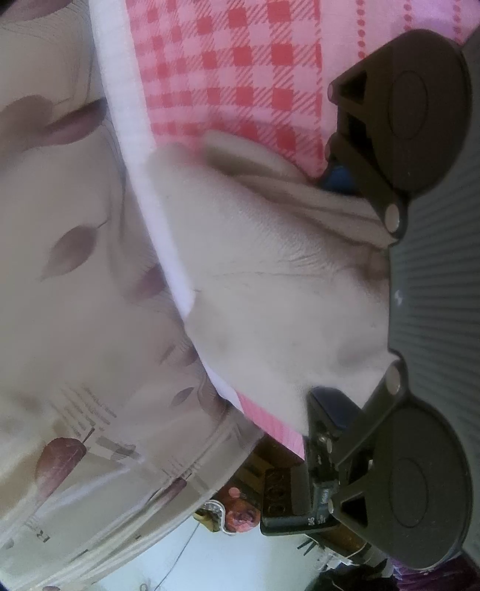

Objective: Fold small clothes
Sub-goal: 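Close both grippers on the folded sweater's edges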

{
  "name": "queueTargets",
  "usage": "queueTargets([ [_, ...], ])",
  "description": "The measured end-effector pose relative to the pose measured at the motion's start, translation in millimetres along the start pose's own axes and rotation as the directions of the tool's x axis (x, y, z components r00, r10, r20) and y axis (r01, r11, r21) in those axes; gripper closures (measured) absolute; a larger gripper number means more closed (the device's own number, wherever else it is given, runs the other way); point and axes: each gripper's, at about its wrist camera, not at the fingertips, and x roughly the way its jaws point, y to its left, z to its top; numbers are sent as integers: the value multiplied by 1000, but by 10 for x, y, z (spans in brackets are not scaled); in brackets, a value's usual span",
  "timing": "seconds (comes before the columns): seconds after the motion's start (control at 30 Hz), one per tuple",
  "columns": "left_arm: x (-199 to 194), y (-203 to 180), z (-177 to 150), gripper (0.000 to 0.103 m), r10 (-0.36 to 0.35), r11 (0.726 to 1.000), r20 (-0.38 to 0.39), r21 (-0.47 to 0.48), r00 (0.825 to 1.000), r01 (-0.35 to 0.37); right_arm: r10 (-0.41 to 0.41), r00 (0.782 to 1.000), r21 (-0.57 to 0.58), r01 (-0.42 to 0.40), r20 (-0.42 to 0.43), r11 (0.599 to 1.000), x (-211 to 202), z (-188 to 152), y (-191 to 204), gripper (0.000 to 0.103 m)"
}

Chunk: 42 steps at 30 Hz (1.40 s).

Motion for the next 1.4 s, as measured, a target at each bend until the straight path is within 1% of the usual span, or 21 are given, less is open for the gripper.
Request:
queueTargets([
  [0.07,7,-21,4,30,8,1000,-4,10,1000,-8,10,1000,18,-10,-2,1000,-5,23,-28,0],
  [0.17,12,-73,-7,34,35,999,-3,30,999,-35,18,1000,67,-19,17,998,1,47,-82,0],
  [0.2,13,-83,-9,34,42,999,-3,34,999,-42,4,1000,53,-5,17,999,18,44,-50,0],
  [0.23,11,-95,-14,36,49,998,-2,38,999,-49,-24,1000,13,23,10,1000,45,31,15,0],
  [0.27,12,-112,-19,37,59,997,-1,45,998,-59,-55,998,-23,55,5,998,74,23,86,3],
  [0.3,17,-134,-27,38,72,996,1,55,997,-72,-97,995,-66,97,1,993,104,8,165,12],
  [0.33,16,-157,-36,39,85,994,4,65,996,-85,-131,991,-91,131,0,987,131,-8,216,16],
  [0.4,22,-200,-52,40,109,990,14,84,994,-110,-159,987,-93,159,7,983,140,-19,234,38],
  [0.47,15,-246,-78,42,128,987,29,99,991,-130,-147,989,-62,148,18,987,126,-26,197,46],
  [0.6,-8,-324,-121,45,162,978,51,122,985,-167,-146,988,-74,149,46,986,109,-58,253,56],
  [0.7,-17,-372,-138,46,183,973,60,134,981,-190,-132,989,-64,136,72,989,83,-91,275,59],
  [0.83,-28,-390,-125,47,197,970,56,134,979,-203,-133,987,-40,137,92,990,84,-95,304,59],
  [1.03,-72,-498,-135,48,239,955,61,168,969,-246,-130,985,-13,132,112,991,39,-130,416,60],
  [1.4,-376,-580,-218,50,287,934,69,201,955,-295,-116,986,7,116,115,993,26,-247,741,61],
])
